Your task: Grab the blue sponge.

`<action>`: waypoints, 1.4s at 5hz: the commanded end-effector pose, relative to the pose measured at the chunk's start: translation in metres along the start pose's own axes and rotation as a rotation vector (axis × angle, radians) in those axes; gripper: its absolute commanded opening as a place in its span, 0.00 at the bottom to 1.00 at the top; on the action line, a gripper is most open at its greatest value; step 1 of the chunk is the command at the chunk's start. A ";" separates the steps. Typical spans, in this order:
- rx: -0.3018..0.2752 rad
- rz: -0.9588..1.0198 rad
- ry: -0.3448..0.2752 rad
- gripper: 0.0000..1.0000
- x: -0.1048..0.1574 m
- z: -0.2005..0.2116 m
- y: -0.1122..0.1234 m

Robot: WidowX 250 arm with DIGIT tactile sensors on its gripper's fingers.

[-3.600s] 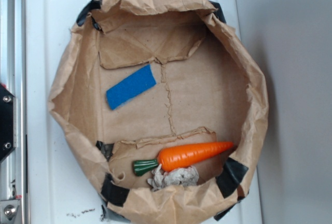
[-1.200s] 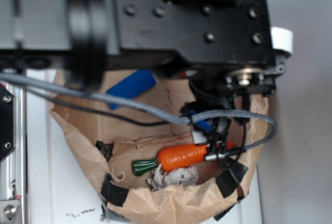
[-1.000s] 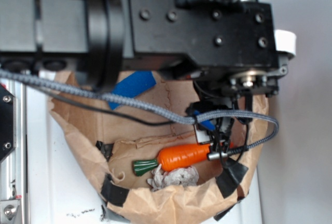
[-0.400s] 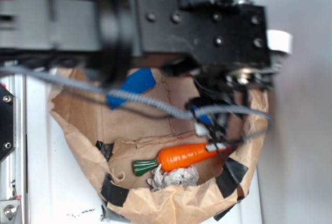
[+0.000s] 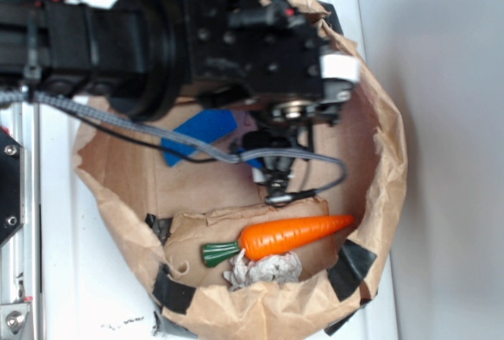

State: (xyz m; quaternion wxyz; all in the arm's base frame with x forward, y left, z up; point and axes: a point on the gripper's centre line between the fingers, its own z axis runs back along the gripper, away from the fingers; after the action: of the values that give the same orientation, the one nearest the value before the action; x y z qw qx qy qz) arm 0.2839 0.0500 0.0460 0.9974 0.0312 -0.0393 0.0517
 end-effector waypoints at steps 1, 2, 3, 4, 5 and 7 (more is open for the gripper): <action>0.014 -0.027 -0.060 1.00 -0.014 -0.015 0.025; 0.029 -0.017 -0.081 1.00 -0.018 -0.031 0.024; 0.028 -0.010 -0.070 1.00 -0.020 -0.028 0.023; -0.020 0.014 -0.040 1.00 -0.014 -0.005 0.029; -0.093 0.069 0.022 1.00 -0.003 0.033 0.035; -0.104 0.206 0.103 1.00 -0.002 0.048 0.056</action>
State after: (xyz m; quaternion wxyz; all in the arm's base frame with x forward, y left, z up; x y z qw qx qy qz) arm 0.2652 0.0847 0.0814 0.9888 -0.0367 0.0351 0.1402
